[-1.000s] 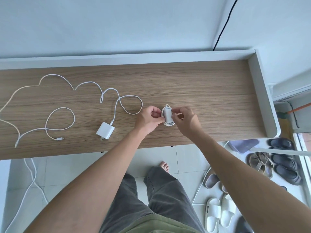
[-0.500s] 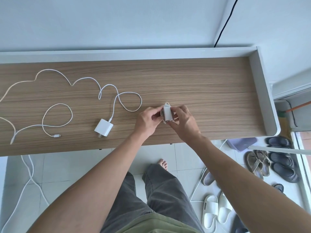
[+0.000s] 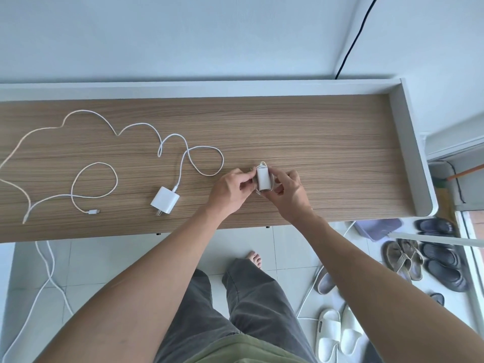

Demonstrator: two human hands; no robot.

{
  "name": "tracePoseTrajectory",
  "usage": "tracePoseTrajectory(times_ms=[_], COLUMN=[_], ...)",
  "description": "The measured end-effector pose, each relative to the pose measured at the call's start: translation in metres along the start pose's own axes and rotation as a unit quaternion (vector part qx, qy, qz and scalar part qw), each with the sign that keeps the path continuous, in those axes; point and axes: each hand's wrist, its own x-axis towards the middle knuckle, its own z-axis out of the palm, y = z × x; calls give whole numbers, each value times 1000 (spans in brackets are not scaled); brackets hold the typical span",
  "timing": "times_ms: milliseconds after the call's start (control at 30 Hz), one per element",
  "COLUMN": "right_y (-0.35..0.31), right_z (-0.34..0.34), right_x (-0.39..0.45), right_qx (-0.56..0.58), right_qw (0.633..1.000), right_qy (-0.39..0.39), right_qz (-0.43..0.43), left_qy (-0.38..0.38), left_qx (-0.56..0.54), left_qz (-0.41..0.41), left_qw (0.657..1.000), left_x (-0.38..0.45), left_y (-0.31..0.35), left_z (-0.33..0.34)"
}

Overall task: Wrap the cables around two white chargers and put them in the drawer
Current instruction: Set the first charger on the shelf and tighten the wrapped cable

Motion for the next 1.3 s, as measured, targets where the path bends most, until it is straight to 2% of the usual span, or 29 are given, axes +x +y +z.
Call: tracePoseTrajectory(times_ms=[167, 333, 567, 800, 1000, 1067, 1233, 1300], right_y=[-2, -4, -11, -29, -33, -31, -30, -32], right_z=[-3, -8, -15, -17, -9, -9, -11, -11], right_x=[-2, -2, -1, 7, 12, 13, 14, 13], right_qx=[-15, -51, -68, -96, -82, -71, -64, -52], right_qw=[1000, 998, 997, 995, 997, 997, 997, 998], right_qy=[-24, -27, -31, -36, -9, 0, 13, 12], right_qz=[12, 10, 3, -6, 13, 24, 39, 45], left_qy=[13, 14, 24, 135, 143, 123, -23, -40], left_qx=[-73, -79, -27, 59, 99, 70, -22, -50], left_qz=[-38, -62, -75, -73, -23, -10, -6, -4], left_qw=[997, 995, 997, 986, 984, 990, 999, 998], left_x=[2, 2, -8, -33, -53, -54, -42, -34], left_y=[7, 10, 5, -27, -61, -56, -8, 11], left_z=[-6, -16, -37, -74, -89, -83, -57, -43])
